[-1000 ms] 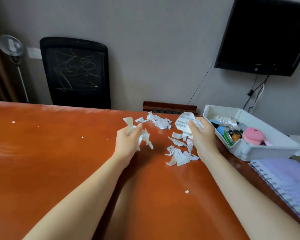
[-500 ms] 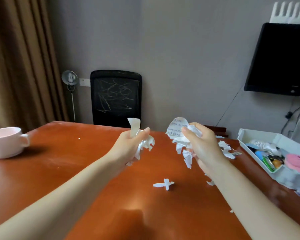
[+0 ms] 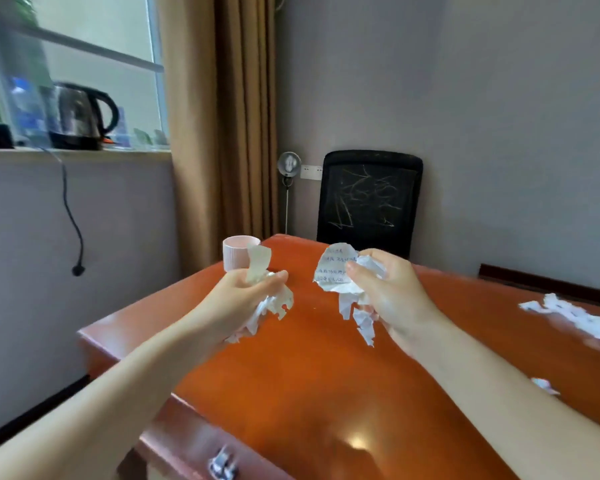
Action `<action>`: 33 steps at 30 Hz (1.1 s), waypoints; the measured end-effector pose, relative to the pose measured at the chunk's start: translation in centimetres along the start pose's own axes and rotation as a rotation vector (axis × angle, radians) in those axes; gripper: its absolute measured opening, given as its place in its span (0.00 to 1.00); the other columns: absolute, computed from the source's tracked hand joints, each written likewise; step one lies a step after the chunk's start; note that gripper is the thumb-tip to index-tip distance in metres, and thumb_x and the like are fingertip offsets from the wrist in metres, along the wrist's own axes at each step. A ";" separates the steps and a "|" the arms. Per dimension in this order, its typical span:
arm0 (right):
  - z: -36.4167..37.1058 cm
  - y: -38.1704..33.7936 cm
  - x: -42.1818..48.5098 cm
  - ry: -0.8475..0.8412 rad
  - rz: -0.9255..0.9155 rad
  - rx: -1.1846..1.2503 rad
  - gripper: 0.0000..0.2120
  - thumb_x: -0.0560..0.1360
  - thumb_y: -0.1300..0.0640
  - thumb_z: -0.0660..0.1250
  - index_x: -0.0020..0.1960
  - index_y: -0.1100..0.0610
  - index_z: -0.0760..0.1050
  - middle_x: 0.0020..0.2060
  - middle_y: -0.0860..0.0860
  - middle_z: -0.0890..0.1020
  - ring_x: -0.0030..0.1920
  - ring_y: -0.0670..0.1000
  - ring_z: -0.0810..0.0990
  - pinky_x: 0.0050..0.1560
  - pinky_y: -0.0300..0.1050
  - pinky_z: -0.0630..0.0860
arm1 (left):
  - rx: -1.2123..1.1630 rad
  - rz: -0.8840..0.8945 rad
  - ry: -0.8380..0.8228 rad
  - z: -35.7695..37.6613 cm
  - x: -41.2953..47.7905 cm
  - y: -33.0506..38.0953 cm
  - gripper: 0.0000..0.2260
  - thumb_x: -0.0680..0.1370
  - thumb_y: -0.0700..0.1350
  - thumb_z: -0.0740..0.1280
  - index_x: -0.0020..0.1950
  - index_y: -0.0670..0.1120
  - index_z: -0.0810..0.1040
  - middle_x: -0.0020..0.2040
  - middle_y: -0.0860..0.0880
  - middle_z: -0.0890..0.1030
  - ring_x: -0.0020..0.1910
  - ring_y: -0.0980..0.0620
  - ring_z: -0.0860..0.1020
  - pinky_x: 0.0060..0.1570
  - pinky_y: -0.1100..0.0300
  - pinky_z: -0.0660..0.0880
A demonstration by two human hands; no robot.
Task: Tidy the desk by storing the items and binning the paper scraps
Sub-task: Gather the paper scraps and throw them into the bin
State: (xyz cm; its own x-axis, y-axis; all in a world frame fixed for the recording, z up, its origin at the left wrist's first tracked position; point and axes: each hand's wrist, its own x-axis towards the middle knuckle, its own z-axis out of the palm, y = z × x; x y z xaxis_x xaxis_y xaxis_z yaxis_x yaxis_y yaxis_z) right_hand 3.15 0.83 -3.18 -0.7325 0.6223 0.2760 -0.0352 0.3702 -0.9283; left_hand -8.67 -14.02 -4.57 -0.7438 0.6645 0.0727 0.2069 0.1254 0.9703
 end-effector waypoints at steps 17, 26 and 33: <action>34.1 0.7 -5.4 -0.726 -0.029 -0.069 0.06 0.78 0.57 0.63 0.47 0.59 0.76 0.38 0.55 0.81 0.35 0.50 0.78 0.32 0.40 0.72 | -0.250 -0.379 0.537 -26.6 -15.0 -18.9 0.12 0.79 0.49 0.63 0.40 0.43 0.72 0.28 0.48 0.64 0.22 0.57 0.59 0.21 0.66 0.54; 49.1 7.5 -9.4 -0.951 0.107 -0.247 0.07 0.77 0.59 0.60 0.49 0.59 0.77 0.31 0.54 0.78 0.17 0.42 0.70 0.21 0.37 0.66 | -0.537 -0.627 0.792 -31.8 -19.5 -33.5 0.11 0.78 0.48 0.65 0.43 0.41 0.71 0.28 0.49 0.65 0.20 0.56 0.59 0.18 0.67 0.54; 57.1 15.0 -13.4 -1.040 0.295 -0.352 0.08 0.74 0.63 0.57 0.44 0.64 0.74 0.29 0.58 0.74 0.14 0.45 0.66 0.20 0.37 0.63 | -0.755 -0.851 0.952 -31.6 -20.6 -43.5 0.10 0.79 0.50 0.64 0.52 0.43 0.70 0.30 0.47 0.68 0.17 0.54 0.63 0.20 0.68 0.61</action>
State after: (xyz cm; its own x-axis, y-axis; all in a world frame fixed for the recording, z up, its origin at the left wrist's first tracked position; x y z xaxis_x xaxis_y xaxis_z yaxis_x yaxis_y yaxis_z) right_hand -26.39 -41.36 -35.00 -0.8952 -0.0961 -0.4352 0.3051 0.5797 -0.7556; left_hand -22.42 -56.50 -41.01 -0.6579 -0.1689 -0.7339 -0.6429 -0.3815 0.6642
